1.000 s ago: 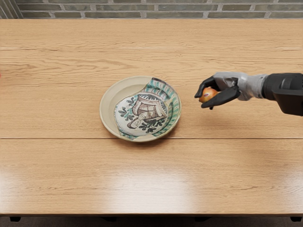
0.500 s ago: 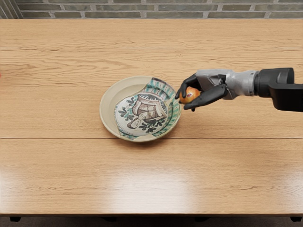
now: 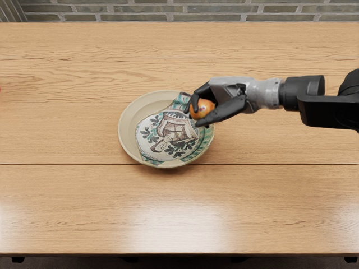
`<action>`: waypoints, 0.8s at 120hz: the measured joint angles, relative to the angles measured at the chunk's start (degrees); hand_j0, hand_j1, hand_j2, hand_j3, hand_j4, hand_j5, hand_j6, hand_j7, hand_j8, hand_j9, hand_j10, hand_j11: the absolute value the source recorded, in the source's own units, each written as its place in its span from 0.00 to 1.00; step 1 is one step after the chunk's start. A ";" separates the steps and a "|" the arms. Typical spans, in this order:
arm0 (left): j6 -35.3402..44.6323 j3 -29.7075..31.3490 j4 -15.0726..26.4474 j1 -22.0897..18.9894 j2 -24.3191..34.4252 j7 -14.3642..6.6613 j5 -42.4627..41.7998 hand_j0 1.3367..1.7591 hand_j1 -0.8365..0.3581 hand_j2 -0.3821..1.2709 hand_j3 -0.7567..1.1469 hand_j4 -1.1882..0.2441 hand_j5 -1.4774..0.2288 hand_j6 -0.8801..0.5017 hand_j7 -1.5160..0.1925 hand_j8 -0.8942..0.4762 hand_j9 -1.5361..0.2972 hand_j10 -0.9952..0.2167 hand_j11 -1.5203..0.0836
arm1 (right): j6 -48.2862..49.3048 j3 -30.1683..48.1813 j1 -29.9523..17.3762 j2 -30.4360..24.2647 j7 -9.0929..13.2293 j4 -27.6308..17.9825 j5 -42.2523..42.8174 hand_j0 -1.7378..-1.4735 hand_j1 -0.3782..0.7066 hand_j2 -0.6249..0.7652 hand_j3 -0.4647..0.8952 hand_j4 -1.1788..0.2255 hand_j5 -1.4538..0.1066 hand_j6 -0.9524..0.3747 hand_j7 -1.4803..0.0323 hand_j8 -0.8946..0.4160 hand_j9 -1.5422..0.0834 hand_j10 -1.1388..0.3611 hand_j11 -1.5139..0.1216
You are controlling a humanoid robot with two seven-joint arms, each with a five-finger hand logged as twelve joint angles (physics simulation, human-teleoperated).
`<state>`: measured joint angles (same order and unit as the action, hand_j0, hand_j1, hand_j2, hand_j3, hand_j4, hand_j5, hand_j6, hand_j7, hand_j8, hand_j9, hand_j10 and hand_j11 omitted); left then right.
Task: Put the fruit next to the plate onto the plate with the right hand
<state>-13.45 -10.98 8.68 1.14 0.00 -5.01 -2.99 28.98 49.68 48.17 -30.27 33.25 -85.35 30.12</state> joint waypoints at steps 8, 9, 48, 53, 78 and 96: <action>0.00 0.02 0.00 0.00 0.00 0.00 0.00 0.76 0.99 0.23 0.40 0.83 0.87 0.64 0.89 0.65 0.84 0.82 0.95 | -1.61 -0.04 0.40 2.10 -0.01 0.03 3.93 0.42 0.78 0.52 0.34 0.21 0.26 0.51 0.26 0.49 0.28 0.22 0.26; 0.00 0.01 0.00 0.00 0.00 0.00 0.00 0.76 0.99 0.23 0.40 0.83 0.87 0.64 0.89 0.65 0.84 0.82 0.95 | -1.85 -0.06 0.45 2.40 -0.01 0.03 4.49 0.42 0.78 0.52 0.34 0.21 0.26 0.51 0.26 0.49 0.28 0.22 0.26; 0.00 -0.01 0.01 0.00 0.00 0.00 0.01 0.76 0.99 0.23 0.40 0.83 0.87 0.64 0.89 0.65 0.84 0.82 0.95 | -6.76 -1.76 1.47 10.13 0.04 -0.24 21.66 0.44 0.79 0.51 0.34 0.20 0.23 0.50 0.26 0.49 0.26 0.22 0.23; 0.00 -0.01 0.00 0.00 0.00 0.00 0.01 0.76 0.99 0.23 0.40 0.83 0.87 0.64 0.89 0.65 0.84 0.82 0.95 | -6.86 -2.30 1.51 10.94 0.05 -0.27 23.22 0.44 0.78 0.48 0.34 0.19 0.23 0.50 0.26 0.49 0.26 0.22 0.23; 0.00 -0.01 0.01 0.00 0.00 0.00 0.00 0.76 0.99 0.23 0.40 0.83 0.87 0.64 0.89 0.65 0.84 0.82 0.95 | -7.06 -4.81 1.66 13.82 0.07 -0.39 28.85 0.43 0.73 0.39 0.34 0.15 0.22 0.46 0.27 0.46 0.25 0.23 0.23; 0.00 0.00 0.01 0.00 0.00 0.00 0.00 0.76 0.99 0.23 0.40 0.83 0.87 0.64 0.89 0.65 0.84 0.82 0.95 | -7.90 -6.69 1.84 15.35 0.13 -0.38 32.55 0.42 0.74 0.40 0.34 0.14 0.22 0.45 0.27 0.45 0.26 0.23 0.23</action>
<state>-13.45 -10.98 8.69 1.14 0.00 -5.01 -2.99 21.08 42.99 50.01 -14.92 33.38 -85.73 62.68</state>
